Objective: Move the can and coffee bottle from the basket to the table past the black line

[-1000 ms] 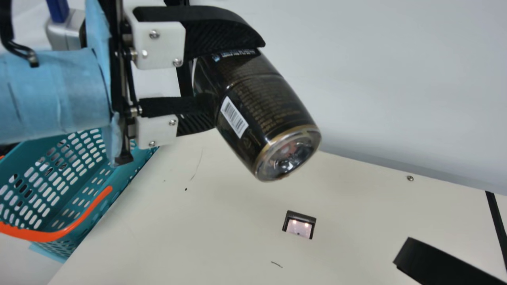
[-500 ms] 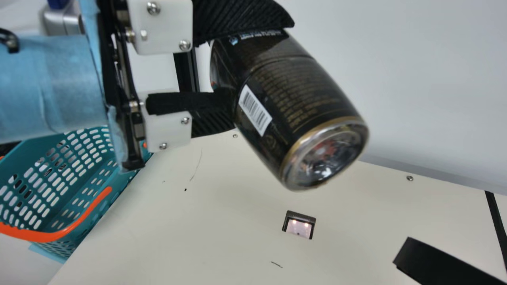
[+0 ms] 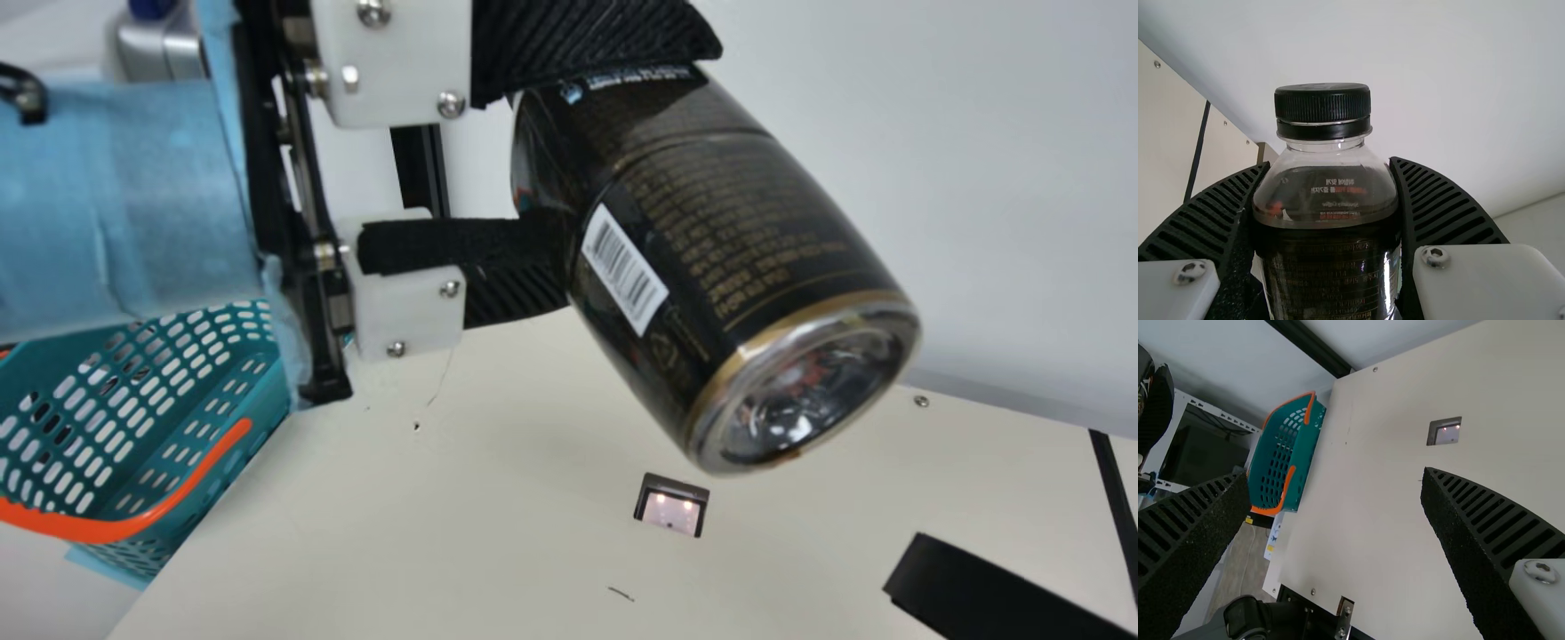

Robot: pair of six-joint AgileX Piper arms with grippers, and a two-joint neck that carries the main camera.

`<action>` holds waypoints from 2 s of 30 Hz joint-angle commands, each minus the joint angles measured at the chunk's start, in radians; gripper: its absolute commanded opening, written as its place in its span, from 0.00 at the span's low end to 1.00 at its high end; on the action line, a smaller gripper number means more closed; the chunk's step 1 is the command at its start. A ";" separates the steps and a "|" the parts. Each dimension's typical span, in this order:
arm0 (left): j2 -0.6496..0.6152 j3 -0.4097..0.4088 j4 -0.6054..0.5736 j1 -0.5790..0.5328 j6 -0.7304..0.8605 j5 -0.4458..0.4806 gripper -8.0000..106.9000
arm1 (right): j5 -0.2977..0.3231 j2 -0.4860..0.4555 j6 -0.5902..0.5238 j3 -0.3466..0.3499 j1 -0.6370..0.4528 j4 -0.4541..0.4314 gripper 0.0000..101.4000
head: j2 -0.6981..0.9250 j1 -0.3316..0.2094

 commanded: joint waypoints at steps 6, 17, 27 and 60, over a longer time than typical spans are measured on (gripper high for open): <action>0.000 0.000 0.000 0.000 0.000 0.000 0.16 | 0.000 0.000 0.000 0.000 0.000 0.000 1.00 | -0.018 -0.030; 0.000 0.021 -0.016 0.015 0.053 -0.060 0.16 | 0.000 0.000 0.000 0.000 0.000 0.000 1.00 | -0.018 -0.030; 0.001 0.049 0.071 -0.030 0.013 -0.224 0.16 | 0.000 0.000 0.000 0.000 0.000 0.000 1.00 | -0.018 -0.030; 0.002 0.048 0.070 -0.030 0.015 -0.222 0.16 | 0.000 0.000 0.000 0.000 0.000 0.000 1.00 | -0.223 -0.032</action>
